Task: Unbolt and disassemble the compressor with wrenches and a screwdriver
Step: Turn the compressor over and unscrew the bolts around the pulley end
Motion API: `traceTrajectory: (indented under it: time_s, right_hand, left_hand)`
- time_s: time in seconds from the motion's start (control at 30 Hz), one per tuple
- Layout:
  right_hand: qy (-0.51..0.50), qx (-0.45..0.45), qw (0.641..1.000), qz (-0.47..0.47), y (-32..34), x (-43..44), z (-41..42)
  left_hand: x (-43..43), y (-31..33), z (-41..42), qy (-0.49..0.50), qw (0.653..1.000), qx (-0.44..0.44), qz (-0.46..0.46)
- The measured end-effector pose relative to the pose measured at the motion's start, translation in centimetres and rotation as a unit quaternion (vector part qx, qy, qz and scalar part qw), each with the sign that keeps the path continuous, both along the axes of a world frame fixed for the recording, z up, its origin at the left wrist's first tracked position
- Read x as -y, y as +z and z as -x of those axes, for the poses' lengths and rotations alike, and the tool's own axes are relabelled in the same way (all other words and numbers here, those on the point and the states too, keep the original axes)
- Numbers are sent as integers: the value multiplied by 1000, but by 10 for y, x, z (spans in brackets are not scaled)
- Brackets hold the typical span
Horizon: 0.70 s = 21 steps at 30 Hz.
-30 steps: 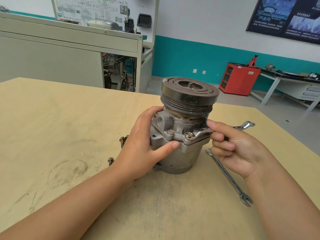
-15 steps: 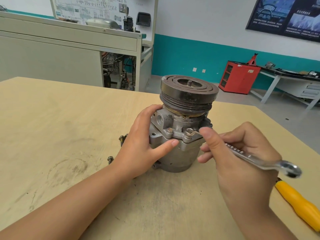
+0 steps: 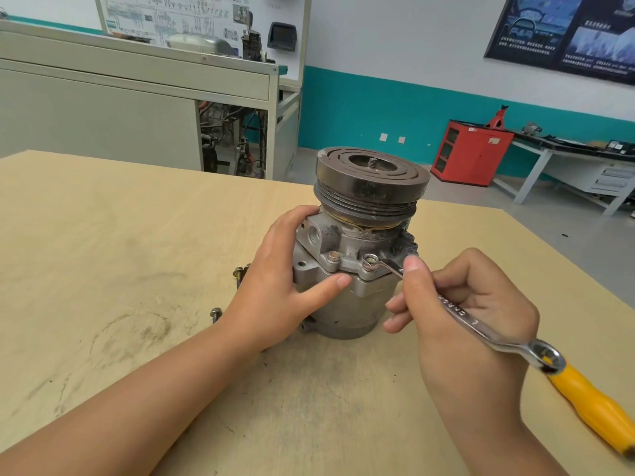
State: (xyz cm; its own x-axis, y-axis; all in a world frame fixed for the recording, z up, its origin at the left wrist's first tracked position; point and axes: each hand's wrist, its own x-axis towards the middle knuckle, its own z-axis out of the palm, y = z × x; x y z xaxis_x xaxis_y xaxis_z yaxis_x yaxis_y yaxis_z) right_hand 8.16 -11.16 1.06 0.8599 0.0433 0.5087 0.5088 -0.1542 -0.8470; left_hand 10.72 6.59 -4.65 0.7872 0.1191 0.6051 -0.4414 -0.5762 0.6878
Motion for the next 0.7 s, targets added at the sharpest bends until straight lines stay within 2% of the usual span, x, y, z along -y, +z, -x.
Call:
traceTrajectory:
  time_s: [0.03,0.1,0.2,0.33,0.47,0.6,0.7]
  right_hand:
    - [-19,18,999,-29,-2,-1,-4]
    - [-3,-4,996,-89,-2,2,-14]
    - [93,-111,980,-138,5,14,-33]
    - [194,-230,943,-142,10,25,-55]
    - [218,-311,917,-121,12,27,-71]
    - [224,-331,908,-124,19,22,-81]
    - [216,-304,912,-172,21,20,-77]
  left_hand:
    - [0,0,0,-2,1000,0,1]
    - [0,0,1,-3,1000,0,1]
    - [0,0,0,-2,1000,-5,1]
    - [-1,0,0,-2,1000,-5,1]
    - [-1,0,0,-1,1000,-5,-1]
    - [-1,0,0,2,1000,-8,-4]
    - [-1,0,0,2,1000,-6,-5]
